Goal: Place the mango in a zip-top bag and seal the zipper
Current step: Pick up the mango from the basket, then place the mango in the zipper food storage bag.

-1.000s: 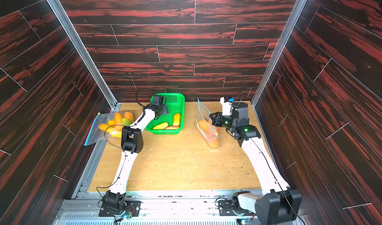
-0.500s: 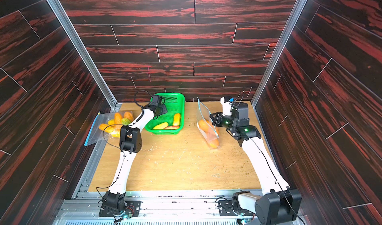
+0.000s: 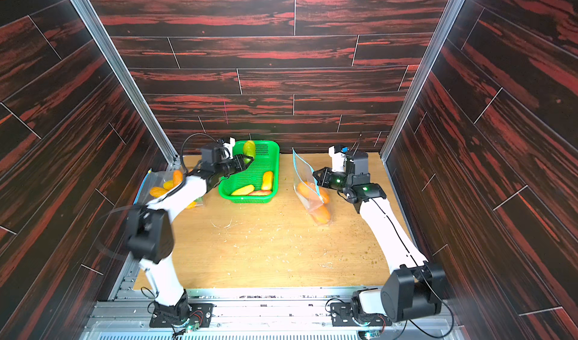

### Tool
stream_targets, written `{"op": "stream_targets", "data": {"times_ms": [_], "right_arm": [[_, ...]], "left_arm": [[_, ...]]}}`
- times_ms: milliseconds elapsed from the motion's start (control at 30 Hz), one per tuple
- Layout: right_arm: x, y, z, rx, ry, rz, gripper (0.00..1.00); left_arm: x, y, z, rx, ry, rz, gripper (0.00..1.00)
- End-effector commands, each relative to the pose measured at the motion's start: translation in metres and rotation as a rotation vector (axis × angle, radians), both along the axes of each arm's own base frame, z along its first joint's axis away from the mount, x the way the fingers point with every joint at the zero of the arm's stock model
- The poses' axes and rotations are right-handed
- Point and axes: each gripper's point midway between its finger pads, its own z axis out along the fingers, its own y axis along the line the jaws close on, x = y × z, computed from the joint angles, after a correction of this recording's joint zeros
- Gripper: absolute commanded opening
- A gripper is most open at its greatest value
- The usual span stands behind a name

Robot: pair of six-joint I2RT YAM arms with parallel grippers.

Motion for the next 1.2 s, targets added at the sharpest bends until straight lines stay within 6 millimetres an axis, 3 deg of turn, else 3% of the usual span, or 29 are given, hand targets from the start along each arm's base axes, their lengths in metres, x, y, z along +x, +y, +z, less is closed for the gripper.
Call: {"op": "stream_targets", "data": {"times_ms": [0, 133, 267, 367, 500, 633, 733, 867, 967, 1167], "right_arm": [[0.015, 0.017, 0.016, 0.036, -0.025, 0.037, 0.00], [0.022, 0.032, 0.018, 0.037, -0.033, 0.052, 0.00], [0.025, 0.038, 0.015, 0.043, -0.022, 0.059, 0.00], [0.026, 0.038, 0.014, 0.040, -0.022, 0.054, 0.00], [0.026, 0.037, 0.018, 0.031, -0.036, 0.054, 0.00], [0.021, 0.037, 0.024, 0.031, -0.062, 0.070, 0.00], [0.014, 0.044, 0.031, 0.053, -0.090, 0.116, 0.00], [0.009, 0.047, 0.021, -0.083, -0.147, 0.103, 0.00], [0.003, 0.048, 0.023, -0.096, -0.195, 0.114, 0.00], [-0.012, 0.055, 0.039, -0.167, -0.339, 0.141, 0.00]], "left_arm": [[-0.063, -0.044, 0.042, 0.035, -0.169, -0.227, 0.16], [-0.105, -0.076, 0.065, 0.002, -0.225, -0.364, 0.16], [-0.123, -0.097, 0.076, -0.054, -0.230, -0.459, 0.16], [-0.142, -0.109, 0.060, 0.003, -0.187, -0.551, 0.14], [-0.159, -0.106, 0.041, 0.038, -0.083, -0.581, 0.15], [-0.167, -0.110, 0.045, -0.048, 0.025, -0.592, 0.16], [-0.162, -0.110, 0.040, -0.032, 0.082, -0.568, 0.16], [-0.160, -0.112, 0.040, -0.023, 0.159, -0.567, 0.17], [-0.159, -0.113, 0.033, -0.022, 0.256, -0.551, 0.13], [-0.164, -0.113, 0.039, -0.098, 0.401, -0.547, 0.03]]}}
